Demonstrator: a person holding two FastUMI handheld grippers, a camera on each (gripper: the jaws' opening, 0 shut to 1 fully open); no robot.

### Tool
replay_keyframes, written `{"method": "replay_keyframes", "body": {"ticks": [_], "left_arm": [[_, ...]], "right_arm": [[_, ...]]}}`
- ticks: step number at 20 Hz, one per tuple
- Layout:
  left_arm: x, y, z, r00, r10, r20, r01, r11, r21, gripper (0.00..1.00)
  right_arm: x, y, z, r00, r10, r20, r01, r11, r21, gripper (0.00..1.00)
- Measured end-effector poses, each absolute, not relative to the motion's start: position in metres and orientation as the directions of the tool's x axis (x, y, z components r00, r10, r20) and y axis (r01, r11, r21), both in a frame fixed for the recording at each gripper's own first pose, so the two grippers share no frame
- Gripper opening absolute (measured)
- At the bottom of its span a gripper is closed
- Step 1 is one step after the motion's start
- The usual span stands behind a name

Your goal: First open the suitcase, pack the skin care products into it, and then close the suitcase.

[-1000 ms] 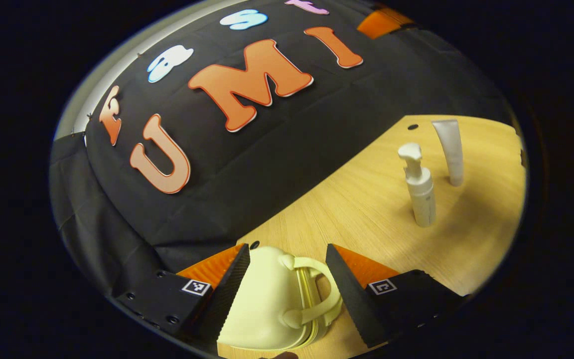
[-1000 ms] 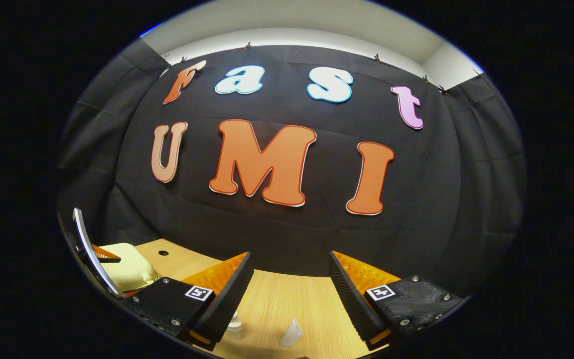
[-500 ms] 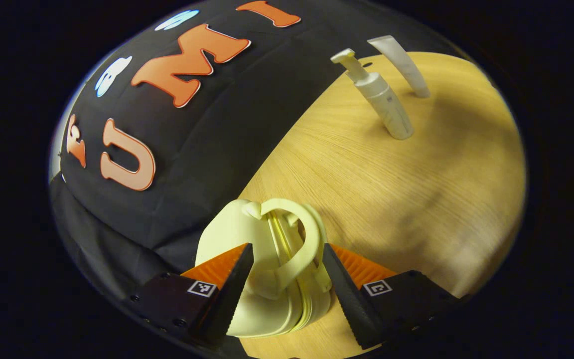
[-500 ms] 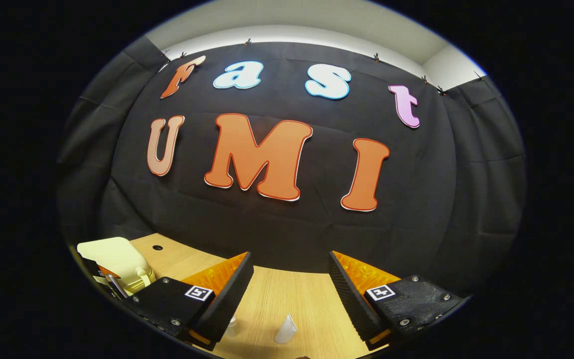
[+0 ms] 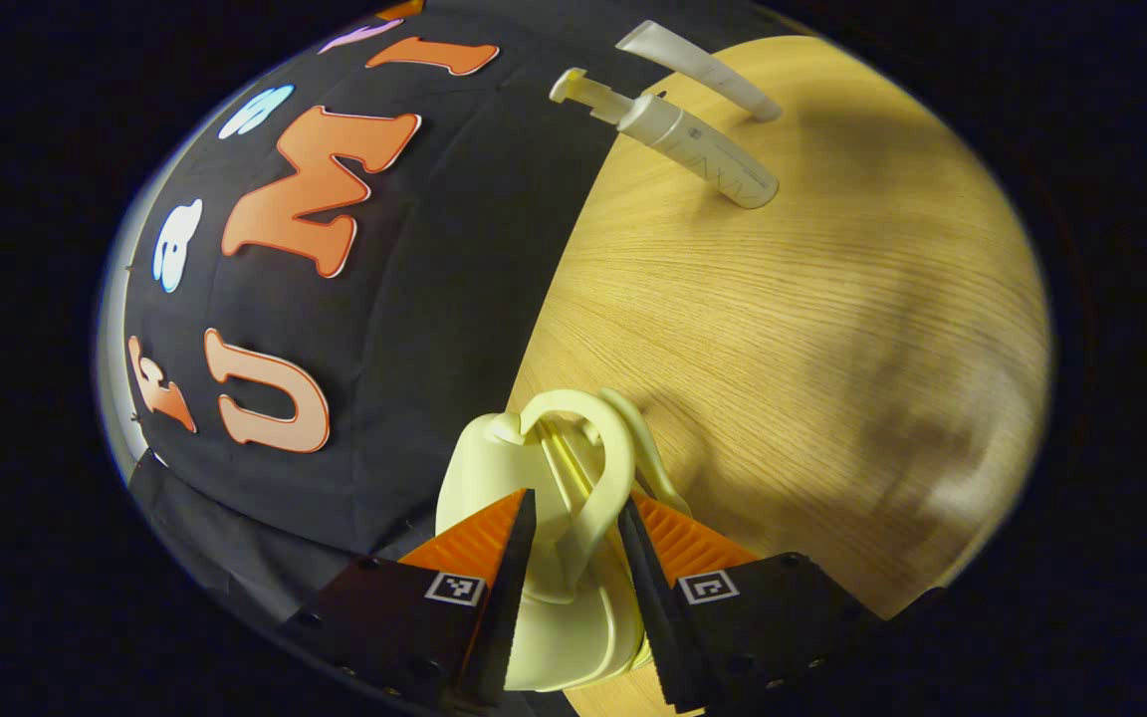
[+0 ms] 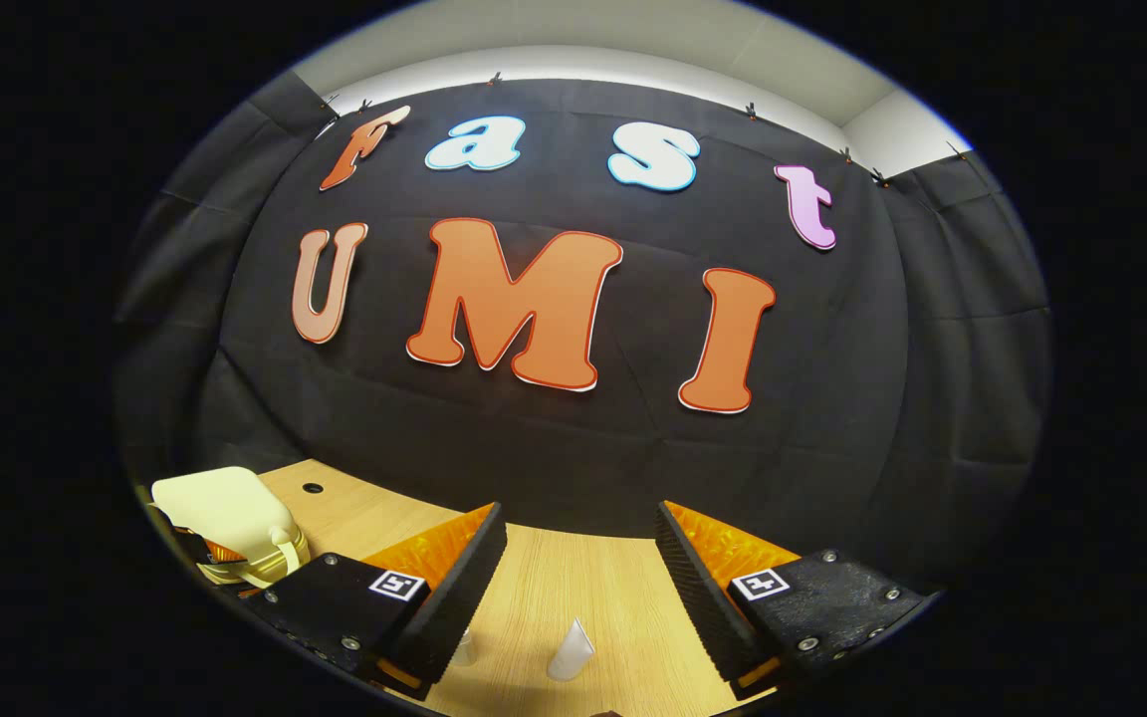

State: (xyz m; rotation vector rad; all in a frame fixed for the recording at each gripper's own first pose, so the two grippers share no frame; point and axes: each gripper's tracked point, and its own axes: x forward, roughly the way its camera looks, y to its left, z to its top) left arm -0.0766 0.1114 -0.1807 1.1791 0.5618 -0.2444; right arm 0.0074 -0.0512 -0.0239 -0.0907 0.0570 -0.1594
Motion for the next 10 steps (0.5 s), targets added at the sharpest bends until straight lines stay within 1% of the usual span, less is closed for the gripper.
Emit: {"method": "replay_keyframes", "body": {"ticks": [1, 3, 4, 6, 7, 10], "left_arm": [[-0.075, 0.116, -0.188, 0.836, 0.104, -0.539, 0.467, 0.381, 0.798, 0.46], [-0.078, 0.109, -0.182, 0.842, 0.106, -0.529, 0.459, 0.373, 0.806, 0.27], [-0.074, 0.110, -0.180, 0.848, 0.111, -0.519, 0.448, 0.374, 0.812, 0.20], [-0.078, 0.110, -0.174, 0.861, 0.097, -0.499, 0.428, 0.394, 0.814, 0.12], [-0.074, 0.109, -0.175, 0.863, 0.091, -0.496, 0.423, 0.406, 0.810, 0.04], [-0.075, 0.112, -0.166, 0.868, 0.083, -0.490, 0.405, 0.453, 0.794, 0.04]], "right_arm": [[0.007, -0.051, -0.023, 0.985, -0.163, -0.047, 0.158, 0.983, -0.093, 0.96], [0.005, -0.053, -0.025, 0.985, -0.168, -0.051, 0.163, 0.982, -0.092, 0.96], [0.004, -0.053, -0.027, 0.984, -0.170, -0.055, 0.165, 0.982, -0.092, 0.96], [0.003, -0.054, -0.029, 0.983, -0.175, -0.061, 0.169, 0.981, -0.094, 0.96], [0.003, -0.055, -0.030, 0.982, -0.177, -0.065, 0.171, 0.981, -0.095, 0.96], [0.001, -0.051, -0.036, 0.982, -0.171, -0.083, 0.163, 0.982, -0.098, 0.96]]}}
